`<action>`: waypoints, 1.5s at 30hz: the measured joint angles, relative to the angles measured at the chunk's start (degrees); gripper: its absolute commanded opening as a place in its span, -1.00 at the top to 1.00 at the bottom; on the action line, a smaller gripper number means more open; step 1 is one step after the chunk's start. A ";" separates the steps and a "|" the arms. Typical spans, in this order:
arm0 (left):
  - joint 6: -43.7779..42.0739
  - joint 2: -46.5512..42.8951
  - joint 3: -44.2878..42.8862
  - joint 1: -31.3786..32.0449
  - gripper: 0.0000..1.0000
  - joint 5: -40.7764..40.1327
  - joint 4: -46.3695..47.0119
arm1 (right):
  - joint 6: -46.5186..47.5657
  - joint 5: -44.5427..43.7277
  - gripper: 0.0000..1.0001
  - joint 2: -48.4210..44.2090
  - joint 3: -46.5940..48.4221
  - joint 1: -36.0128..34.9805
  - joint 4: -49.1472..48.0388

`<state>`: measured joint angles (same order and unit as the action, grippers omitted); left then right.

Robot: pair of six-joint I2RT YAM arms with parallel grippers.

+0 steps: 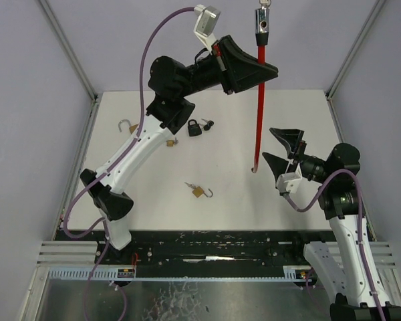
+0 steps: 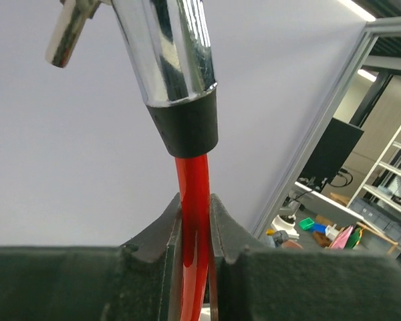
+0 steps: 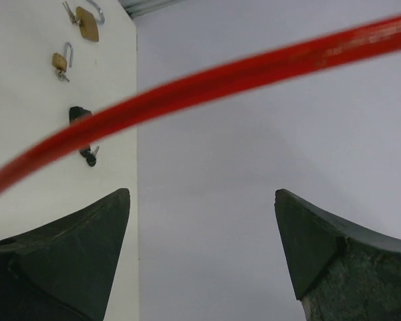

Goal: Lock with the key
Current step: Lock the lock.

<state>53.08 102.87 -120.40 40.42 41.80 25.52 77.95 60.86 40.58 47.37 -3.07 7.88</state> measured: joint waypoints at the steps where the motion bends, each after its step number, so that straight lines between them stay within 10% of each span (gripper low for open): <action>1: 0.63 1.05 -1.86 0.00 1.00 -0.20 -0.72 | -0.22 0.35 -0.87 -0.42 -0.48 -0.33 -1.20; 26: 12.90 9.92 -11.58 -1.86 1.00 -5.14 -5.79 | 10.45 0.00 -0.96 -5.79 1.25 -7.87 1.99; 38: 8.28 8.68 -7.17 -2.16 1.00 -3.26 -7.43 | 32.04 -7.43 -0.99 -0.76 17.84 -8.28 33.38; 45: 9.57 8.74 -5.20 -2.95 1.00 -1.49 -6.25 | 39.23 -13.86 -0.99 -15.56 6.12 -8.35 34.84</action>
<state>62.65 111.61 -125.60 37.47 40.32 19.27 117.19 47.00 25.02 53.49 -11.42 42.72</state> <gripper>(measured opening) 0.110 0.994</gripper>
